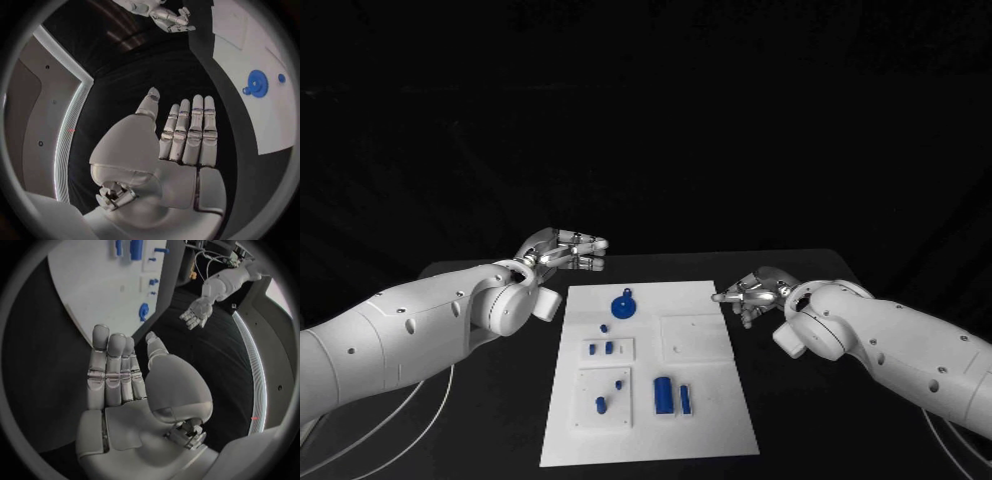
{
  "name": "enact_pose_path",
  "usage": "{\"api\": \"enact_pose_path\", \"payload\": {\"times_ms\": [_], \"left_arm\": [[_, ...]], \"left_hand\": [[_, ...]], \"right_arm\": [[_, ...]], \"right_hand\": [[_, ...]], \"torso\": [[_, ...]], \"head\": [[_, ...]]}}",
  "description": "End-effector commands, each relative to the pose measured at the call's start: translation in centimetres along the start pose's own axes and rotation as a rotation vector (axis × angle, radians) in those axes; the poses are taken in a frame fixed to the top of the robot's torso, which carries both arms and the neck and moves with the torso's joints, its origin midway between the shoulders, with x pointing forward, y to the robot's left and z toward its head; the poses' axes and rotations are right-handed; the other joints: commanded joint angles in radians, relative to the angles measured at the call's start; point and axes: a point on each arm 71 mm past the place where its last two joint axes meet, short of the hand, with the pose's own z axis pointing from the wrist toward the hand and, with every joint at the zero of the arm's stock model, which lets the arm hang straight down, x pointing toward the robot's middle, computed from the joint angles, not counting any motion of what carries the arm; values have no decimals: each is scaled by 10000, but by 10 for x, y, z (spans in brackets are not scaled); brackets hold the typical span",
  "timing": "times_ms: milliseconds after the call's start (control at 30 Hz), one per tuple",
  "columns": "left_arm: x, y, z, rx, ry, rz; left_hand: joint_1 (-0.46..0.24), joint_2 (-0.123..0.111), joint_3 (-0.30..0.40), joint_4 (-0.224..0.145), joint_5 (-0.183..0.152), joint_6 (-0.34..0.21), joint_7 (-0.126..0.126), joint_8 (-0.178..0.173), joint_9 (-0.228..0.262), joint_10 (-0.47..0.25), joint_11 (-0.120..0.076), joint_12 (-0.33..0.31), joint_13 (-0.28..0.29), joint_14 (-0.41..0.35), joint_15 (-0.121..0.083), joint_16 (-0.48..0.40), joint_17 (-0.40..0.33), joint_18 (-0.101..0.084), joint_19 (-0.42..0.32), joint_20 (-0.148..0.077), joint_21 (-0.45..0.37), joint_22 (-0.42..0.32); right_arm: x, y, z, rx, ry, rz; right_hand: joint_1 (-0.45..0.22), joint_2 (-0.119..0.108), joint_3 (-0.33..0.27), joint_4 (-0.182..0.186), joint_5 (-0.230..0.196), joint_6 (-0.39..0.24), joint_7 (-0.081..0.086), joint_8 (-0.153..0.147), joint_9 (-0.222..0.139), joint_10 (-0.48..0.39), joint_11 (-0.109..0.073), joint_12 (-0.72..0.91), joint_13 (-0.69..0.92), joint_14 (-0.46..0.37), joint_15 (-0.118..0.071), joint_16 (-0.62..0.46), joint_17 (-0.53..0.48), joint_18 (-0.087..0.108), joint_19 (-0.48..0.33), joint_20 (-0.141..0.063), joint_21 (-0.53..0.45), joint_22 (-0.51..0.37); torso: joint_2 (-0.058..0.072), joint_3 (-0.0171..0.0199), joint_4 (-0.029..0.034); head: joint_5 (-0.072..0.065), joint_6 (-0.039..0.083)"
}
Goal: Assemble the parts on the task board
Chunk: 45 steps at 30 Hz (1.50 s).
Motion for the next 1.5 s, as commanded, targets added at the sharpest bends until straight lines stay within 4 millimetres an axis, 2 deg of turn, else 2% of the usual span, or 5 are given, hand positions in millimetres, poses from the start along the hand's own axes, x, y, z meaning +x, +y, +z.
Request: {"api": "enact_pose_path", "payload": {"times_ms": [33, 500, 567, 600, 1500], "left_arm": [[-9, -2, 2, 456, -772, -959], [-14, 14, 15, 552, -1281, -1759], [-14, 15, 16, 545, -1303, -1783], [-14, 16, 15, 207, -1257, -1308], [85, 24, -61, 322, -2948, -1421]], "left_hand": [[45, 142, 3, -76, 67, 87, -47, 1, -2, -8, 2, -36, 5, -5, 5, -61, -35, -173, 8, -50, 40, -19], [-40, 389, -43, -321, 59, -334, -214, -15, -63, -910, -74, -74, -15, -919, 34, -97, -197, 257, -336, 454, -135, -177], [-41, 416, -37, -320, 58, -289, -227, -10, -62, -875, -85, -70, -14, -891, 32, -94, -197, 269, -341, 463, -138, -183], [-3944, -239, 756, 459, -1360, -10324, -1338, -637, -685, -4056, -1182, -657, -595, -4146, -1109, -696, -840, -537, -10292, -997, -1061, -1449], [-13079, -239, 756, 459, -1360, -10324, -1338, -637, -685, -11492, -1182, -657, -595, -11794, -1109, -696, -840, -537, -10292, -997, -1061, -1449]], "right_arm": [[-15, 15, 10, -2313, -451, 2235], [-43, 14, 34, -3952, -1323, 4074], [-43, 15, 34, -4056, -1254, 4117], [-44, 8, 35, -3039, -1557, 3580], [46, 27, -44, -3687, -3043, 5979]], "right_hand": [[163, 277, 369, -439, -22, -73, 105, 6, -31, -163, 157, -1381, -1796, -516, 247, -1318, -956, -124, -419, 236, -1033, -1295], [-306, 433, 1829, -1137, 3, -839, 252, 4, -102, -1937, 1380, -5027, -7750, -3018, 1887, -6063, -7530, 916, -4675, 2969, -928, -10759], [-277, 497, 1877, -1159, -81, -782, 291, 4, -102, -1986, 1465, -5029, -7751, -3067, 1972, -6065, -7530, 904, -4735, 2950, -929, -10784], [-4016, -2, 940, 104, -2789, -3936, -872, -609, -715, -4992, 33, -5606, -8324, -6176, 584, -6659, -8127, -912, -14079, 763, -1614, -11437], [-12687, -2, 940, 104, -2789, -11173, -872, -609, -715, -12092, 33, -5606, -8324, -13462, 584, -6659, -8127, -912, -14079, 763, -1614, -11437]], "torso": [[-223, -35, -169], [-541, -77, -201], [-571, -73, -184], [-501, -70, -207], [-1353, -30, 510]], "head": [[44, 324], [232, 738], [263, 746], [204, 701], [-206, -7]]}}
